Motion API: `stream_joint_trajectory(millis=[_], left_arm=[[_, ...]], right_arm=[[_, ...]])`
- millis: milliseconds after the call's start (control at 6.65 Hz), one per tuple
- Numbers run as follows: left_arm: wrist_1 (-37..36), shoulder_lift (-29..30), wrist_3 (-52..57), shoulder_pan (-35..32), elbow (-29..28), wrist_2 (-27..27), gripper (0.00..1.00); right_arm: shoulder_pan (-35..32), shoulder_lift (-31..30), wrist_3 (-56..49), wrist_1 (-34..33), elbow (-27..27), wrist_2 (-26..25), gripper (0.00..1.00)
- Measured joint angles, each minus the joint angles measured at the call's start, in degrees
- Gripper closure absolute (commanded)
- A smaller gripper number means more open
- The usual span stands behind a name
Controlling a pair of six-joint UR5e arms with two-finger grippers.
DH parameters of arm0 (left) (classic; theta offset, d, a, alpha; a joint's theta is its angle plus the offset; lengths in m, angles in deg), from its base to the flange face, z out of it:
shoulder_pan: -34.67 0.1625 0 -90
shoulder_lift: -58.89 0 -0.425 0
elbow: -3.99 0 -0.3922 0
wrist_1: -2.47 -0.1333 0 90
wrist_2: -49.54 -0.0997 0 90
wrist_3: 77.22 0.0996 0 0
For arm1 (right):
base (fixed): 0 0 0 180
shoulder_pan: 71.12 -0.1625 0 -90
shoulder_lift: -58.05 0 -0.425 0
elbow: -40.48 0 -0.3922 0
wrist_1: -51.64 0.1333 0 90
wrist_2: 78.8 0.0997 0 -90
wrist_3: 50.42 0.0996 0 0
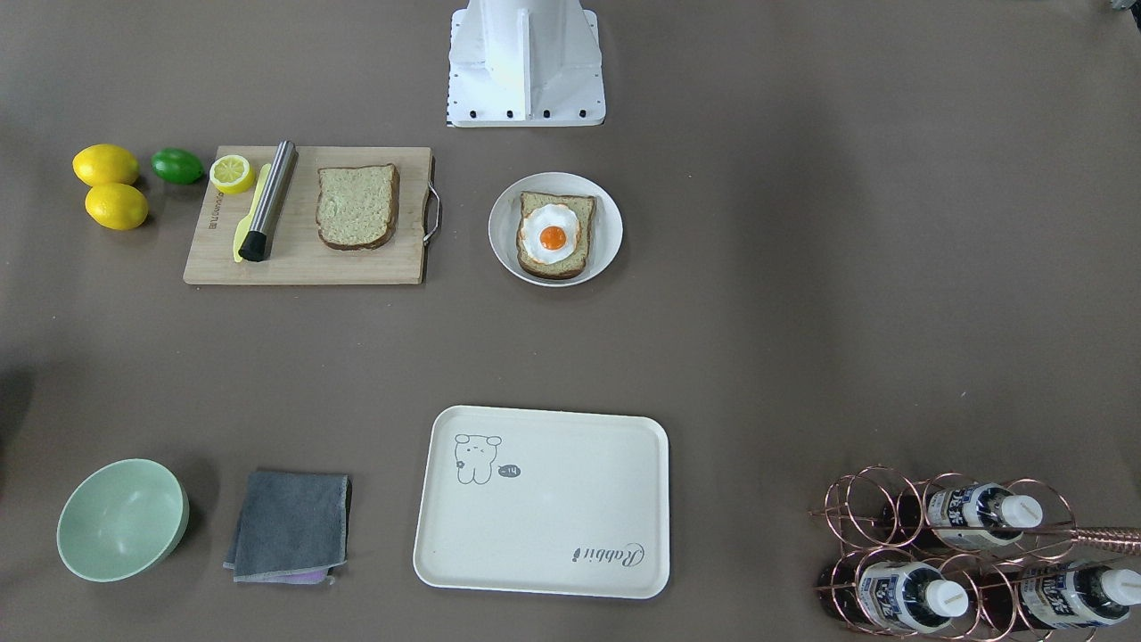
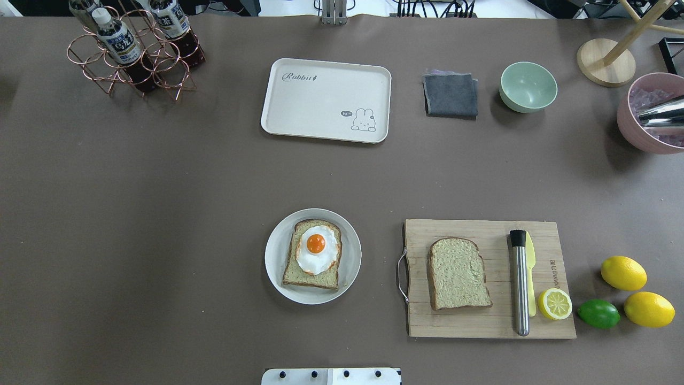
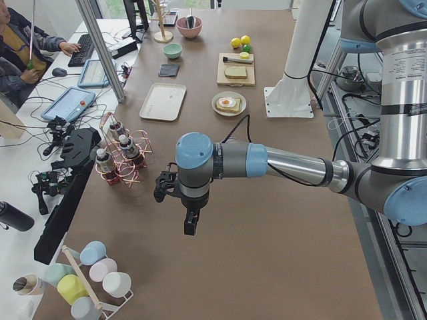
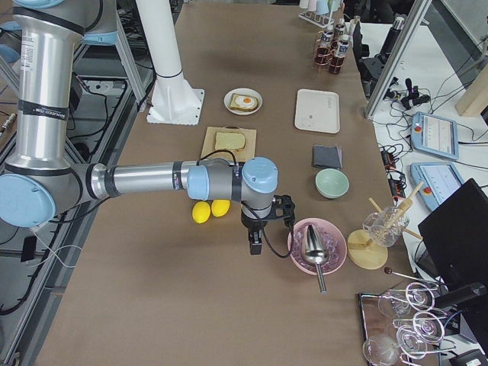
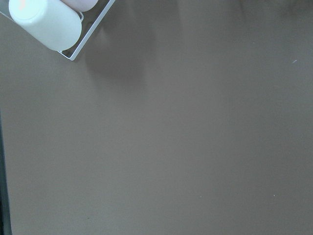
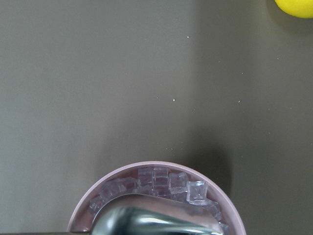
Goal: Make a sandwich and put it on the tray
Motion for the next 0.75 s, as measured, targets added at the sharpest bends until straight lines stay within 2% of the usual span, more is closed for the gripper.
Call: stream_joint_trajectory(millis=[451,752], left_arm=[[0.31,-1.24,0.18,-0.14,0.32,-1.93,0.02],[0.31,-1.67,0.05,-0.08,0.81,-1.15,0.03]], right_arm=[[-0.03,-0.88,-0.59,2.15,0.93,-0.01,0.00],[0.01,-1.14,-0.60,2.78,0.61,0.32,0.00]])
